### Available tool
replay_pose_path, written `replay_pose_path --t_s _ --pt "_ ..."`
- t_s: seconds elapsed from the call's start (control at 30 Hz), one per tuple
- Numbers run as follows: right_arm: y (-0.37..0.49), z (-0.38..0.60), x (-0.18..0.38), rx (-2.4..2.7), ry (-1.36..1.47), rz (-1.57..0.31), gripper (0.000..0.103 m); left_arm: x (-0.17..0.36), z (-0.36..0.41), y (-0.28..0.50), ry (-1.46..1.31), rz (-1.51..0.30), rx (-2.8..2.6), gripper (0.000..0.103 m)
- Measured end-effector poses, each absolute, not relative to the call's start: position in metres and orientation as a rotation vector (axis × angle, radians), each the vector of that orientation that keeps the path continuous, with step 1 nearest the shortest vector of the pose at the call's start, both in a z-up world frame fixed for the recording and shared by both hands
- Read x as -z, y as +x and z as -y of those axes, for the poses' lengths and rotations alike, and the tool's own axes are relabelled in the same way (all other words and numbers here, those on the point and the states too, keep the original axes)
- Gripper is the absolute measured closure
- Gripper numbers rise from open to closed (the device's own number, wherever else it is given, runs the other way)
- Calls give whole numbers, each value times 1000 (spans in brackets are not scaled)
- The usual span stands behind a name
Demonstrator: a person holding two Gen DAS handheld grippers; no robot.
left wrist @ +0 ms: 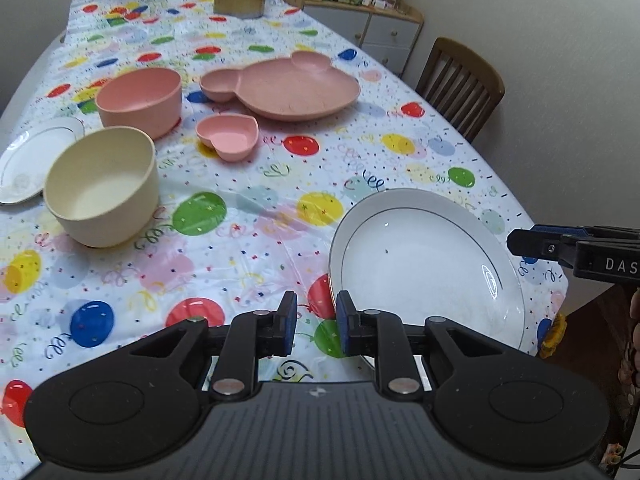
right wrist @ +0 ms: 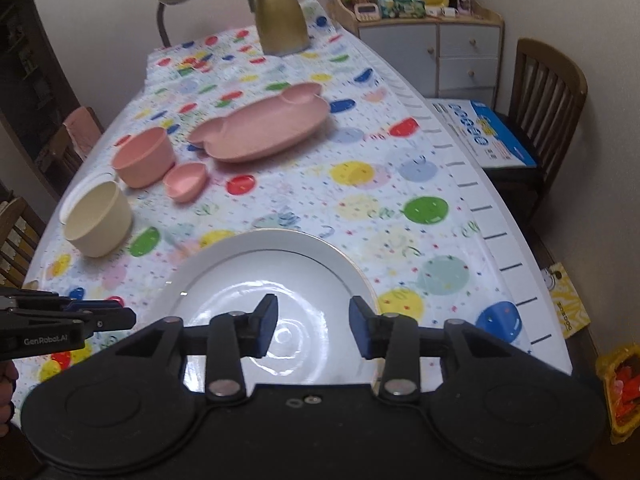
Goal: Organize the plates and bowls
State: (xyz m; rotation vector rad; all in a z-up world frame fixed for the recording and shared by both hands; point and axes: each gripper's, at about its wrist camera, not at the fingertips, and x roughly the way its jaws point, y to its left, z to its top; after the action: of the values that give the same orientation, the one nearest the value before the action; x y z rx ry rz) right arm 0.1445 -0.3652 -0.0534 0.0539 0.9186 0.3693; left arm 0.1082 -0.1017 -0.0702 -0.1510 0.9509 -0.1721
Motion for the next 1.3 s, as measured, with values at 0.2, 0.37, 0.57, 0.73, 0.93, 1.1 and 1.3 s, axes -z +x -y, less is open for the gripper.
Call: replay_pose_path --t_s 0.2,0.37,0.57,0.73,0.93,1.1,1.3 --pt "123 345 34 -379 53 -863 51 45 91 91 -156 -878 143 82" --pt "119 331 14 -444 36 -813 38 24 87 85 -180 -805 57 55" --pt "126 317 -11 -574 -3 -754 24 6 93 76 -220 -746 -37 48" --pt "130 308 -25 -687 -45 -716 14 -7 91 64 -250 -688 -127 39" --pt "129 288 -39 -783 -72 -682 2 -23 70 53 -250 -630 -196 26" --pt "135 261 -47 -809 -66 -680 1 -31 41 55 -216 -583 -200 23" --pt "145 218 -51 -774 -53 -686 0 -30 -10 74 -184 -582 -182 23"
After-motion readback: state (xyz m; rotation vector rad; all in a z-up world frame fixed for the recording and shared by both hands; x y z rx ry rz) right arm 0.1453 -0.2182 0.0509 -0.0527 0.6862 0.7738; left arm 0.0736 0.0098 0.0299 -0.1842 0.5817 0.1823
